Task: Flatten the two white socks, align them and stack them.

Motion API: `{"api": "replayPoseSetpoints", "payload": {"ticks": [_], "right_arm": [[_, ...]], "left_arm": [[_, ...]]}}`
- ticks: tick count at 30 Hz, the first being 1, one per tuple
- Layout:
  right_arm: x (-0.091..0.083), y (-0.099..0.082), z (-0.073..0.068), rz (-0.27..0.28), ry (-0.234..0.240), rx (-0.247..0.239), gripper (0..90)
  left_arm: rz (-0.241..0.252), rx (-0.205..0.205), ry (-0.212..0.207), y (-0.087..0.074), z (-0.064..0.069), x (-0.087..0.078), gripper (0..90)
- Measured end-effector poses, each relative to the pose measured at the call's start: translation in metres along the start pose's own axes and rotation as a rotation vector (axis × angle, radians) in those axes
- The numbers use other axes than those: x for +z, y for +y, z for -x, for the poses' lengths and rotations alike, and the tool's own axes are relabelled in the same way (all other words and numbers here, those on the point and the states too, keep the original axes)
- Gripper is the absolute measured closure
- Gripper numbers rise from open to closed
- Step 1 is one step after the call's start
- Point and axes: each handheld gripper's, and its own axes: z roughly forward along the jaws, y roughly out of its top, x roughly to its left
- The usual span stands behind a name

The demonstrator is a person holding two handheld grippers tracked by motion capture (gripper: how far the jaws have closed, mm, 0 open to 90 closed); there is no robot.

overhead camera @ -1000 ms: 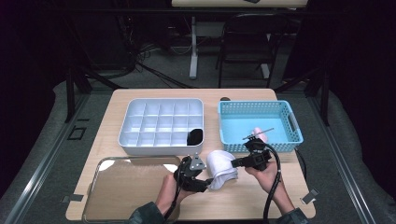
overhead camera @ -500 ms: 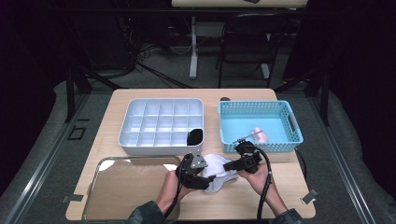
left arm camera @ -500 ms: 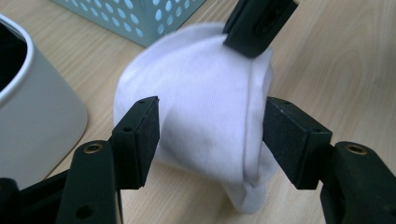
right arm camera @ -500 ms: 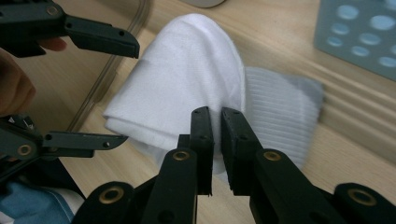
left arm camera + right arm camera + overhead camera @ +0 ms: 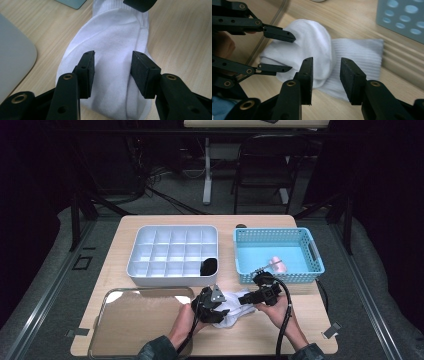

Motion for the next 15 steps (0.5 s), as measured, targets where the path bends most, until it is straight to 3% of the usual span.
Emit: {"api": "replayPoseSetpoints", "payload": {"ticks": [3,7,8,10,15], "right_arm": [[0.0,0.0,-0.001,-0.028,-0.022,-0.019,57.2],[0.005,-0.003,-0.006,-0.023,-0.021,-0.032,49.5],[0.004,-0.003,-0.006,-0.045,-0.018,-0.045,47.2],[0.007,-0.003,-0.008,-0.058,-0.051,-0.048,41.7],[0.018,-0.005,-0.008,-0.083,-0.064,-0.027,37.2]], "left_arm": [[-0.008,-0.005,-0.004,-0.001,0.0,0.001,55.4],[-0.016,-0.019,-0.01,-0.003,-0.001,0.005,57.6],[-0.027,-0.021,-0.016,-0.004,-0.002,0.007,58.1],[-0.034,-0.023,-0.017,-0.005,-0.002,0.009,58.9],[-0.046,-0.019,-0.017,-0.005,-0.003,0.012,62.1]]}}
